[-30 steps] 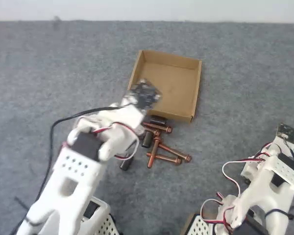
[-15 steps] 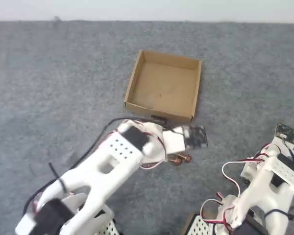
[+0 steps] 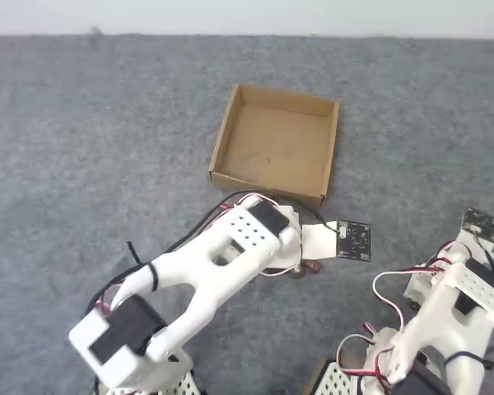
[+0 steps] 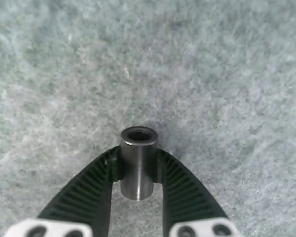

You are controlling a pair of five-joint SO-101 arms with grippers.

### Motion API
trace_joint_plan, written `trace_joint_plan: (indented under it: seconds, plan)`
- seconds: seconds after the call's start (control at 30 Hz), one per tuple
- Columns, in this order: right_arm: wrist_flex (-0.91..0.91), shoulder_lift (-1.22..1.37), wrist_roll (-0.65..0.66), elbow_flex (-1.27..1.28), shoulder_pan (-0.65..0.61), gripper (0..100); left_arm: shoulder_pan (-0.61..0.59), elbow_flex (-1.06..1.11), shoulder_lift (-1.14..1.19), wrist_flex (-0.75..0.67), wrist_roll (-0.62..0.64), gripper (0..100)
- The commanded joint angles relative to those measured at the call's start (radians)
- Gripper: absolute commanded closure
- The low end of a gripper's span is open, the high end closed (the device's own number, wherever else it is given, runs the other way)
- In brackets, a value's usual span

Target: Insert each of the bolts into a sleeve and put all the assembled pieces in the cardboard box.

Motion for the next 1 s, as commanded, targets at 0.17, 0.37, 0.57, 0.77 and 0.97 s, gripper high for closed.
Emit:
trace_joint_plan:
  seconds: [0.17,0.37,0.57,0.77,0.97]
  plan:
    - [-0.013,-0.039,0.023,-0.005,-0.015,99.2,0.078,-0.058,0.021,-0.02,-0.011,93]
    - [-0.013,-0.039,0.023,-0.005,-0.015,99.2,0.091,-0.053,0.025,-0.078,-0.009,90]
    - [-0.013,-0.039,0.023,-0.005,-0.015,99.2,0.095,-0.053,0.025,-0.084,-0.009,85]
    - [-0.013,-0.039,0.023,-0.005,-0.015,99.2,0.086,-0.048,0.037,-0.149,-0.009,85]
    - [-0.013,-0.039,0.023,-0.005,-0.015,99.2,0.083,-0.088,0.152,-0.207,0.02,85]
